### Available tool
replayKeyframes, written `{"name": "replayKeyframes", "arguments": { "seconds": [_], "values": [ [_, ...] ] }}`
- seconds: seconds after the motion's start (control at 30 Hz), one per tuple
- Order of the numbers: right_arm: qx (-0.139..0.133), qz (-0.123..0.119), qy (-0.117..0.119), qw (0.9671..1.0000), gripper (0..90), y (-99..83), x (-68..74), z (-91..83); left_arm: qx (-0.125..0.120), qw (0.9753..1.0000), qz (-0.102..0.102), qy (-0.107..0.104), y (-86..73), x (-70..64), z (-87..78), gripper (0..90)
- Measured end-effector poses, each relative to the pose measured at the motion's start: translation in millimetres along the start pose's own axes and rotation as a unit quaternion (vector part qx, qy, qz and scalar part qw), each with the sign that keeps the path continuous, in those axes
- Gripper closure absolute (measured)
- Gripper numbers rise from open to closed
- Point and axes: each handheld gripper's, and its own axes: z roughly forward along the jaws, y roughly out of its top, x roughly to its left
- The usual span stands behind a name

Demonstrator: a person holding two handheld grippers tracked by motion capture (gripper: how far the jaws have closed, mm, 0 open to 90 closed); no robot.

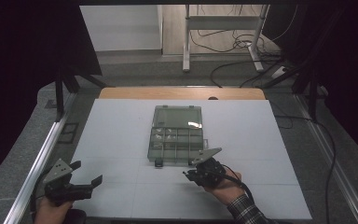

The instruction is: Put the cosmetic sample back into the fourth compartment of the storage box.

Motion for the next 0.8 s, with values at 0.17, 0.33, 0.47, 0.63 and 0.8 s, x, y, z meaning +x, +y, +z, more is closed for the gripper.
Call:
{"name": "replayKeyframes", "arguments": {
  "seconds": [0.17,0.33,0.47,0.63,0.8],
  "values": [
    [-0.005,0.007,-0.008,0.9999,79.9,2.1,-5.1,-1.9,0.000,1.0000,0.000,0.000,0.0,0.1,0.0,1.3],
    [-0.009,0.011,-0.015,0.9998,80.0,3.9,-10.3,-3.3,0.000,1.0000,0.000,0.000,0.0,-0.1,0.1,1.3],
    [-0.014,0.014,-0.022,0.9996,79.9,5.8,-14.9,-4.6,0.000,1.0000,0.000,-0.001,0.0,0.2,0.2,1.4],
    [-0.016,0.020,-0.028,0.9993,79.9,8.6,-21.0,-4.4,0.000,1.0000,0.000,-0.001,0.0,0.1,0.2,1.4],
    [-0.017,0.023,-0.034,0.9990,79.8,10.8,-26.6,-3.5,0.000,1.0000,0.000,-0.002,0.0,0.3,0.0,1.4]
  ]
}}
